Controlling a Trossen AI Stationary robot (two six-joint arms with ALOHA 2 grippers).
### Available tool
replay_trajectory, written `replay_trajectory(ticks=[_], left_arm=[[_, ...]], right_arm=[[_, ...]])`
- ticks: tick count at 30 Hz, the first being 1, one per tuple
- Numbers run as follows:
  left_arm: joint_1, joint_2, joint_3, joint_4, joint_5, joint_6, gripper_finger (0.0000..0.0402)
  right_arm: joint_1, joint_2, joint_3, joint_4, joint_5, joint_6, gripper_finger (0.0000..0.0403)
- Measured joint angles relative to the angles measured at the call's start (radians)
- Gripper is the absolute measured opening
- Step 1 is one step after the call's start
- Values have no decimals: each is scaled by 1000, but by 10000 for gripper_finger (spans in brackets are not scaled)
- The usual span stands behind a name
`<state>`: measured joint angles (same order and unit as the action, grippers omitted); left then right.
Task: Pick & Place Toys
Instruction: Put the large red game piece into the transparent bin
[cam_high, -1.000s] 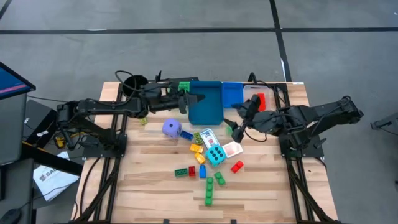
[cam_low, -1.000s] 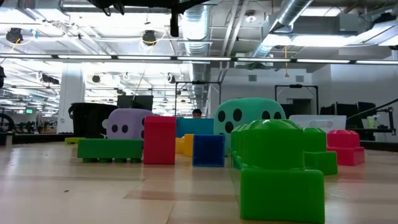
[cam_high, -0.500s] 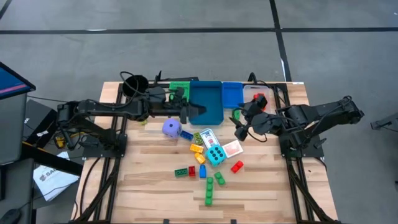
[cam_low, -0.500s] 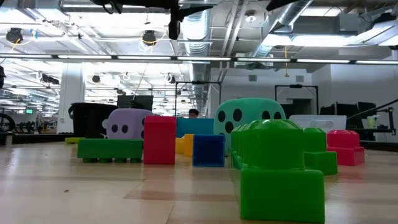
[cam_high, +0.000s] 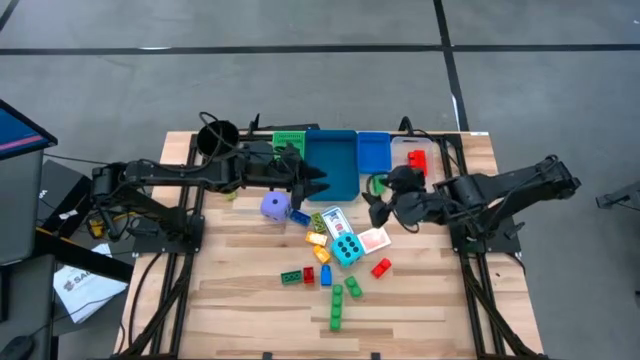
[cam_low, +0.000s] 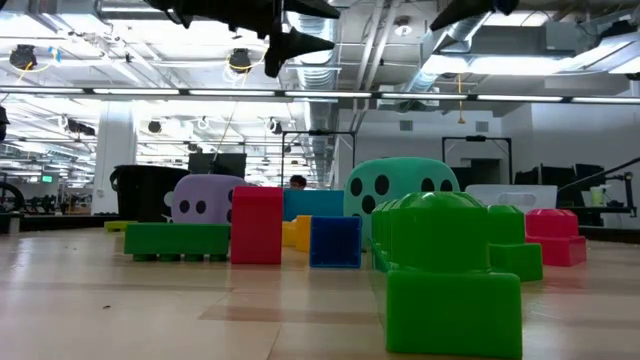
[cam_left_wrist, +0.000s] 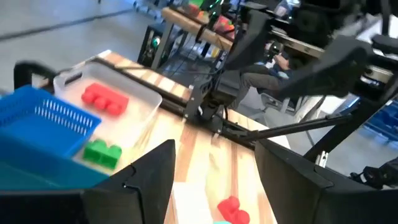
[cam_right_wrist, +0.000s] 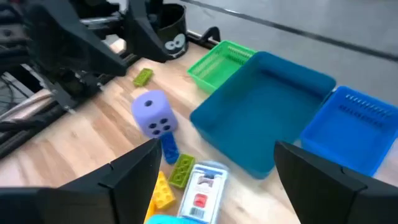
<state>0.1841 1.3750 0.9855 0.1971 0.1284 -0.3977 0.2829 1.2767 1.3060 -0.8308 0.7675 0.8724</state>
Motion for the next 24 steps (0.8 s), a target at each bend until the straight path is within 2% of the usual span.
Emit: replay_trajectory(ticks=[10,15,19,24], left_arm=[[-2,0,0,3,0,-12,203],[-2,0,0,5,0,-97,204],[-2,0,0,4,0,-104,202],[-2,0,0,4,7,-100,198]], right_arm=[[19,110,9,55,-41,71,305],[1,164,5,34,-66,24,305],[-25,198,3,23,-115,9,305],[-48,202,3,49,-122,-59,305]])
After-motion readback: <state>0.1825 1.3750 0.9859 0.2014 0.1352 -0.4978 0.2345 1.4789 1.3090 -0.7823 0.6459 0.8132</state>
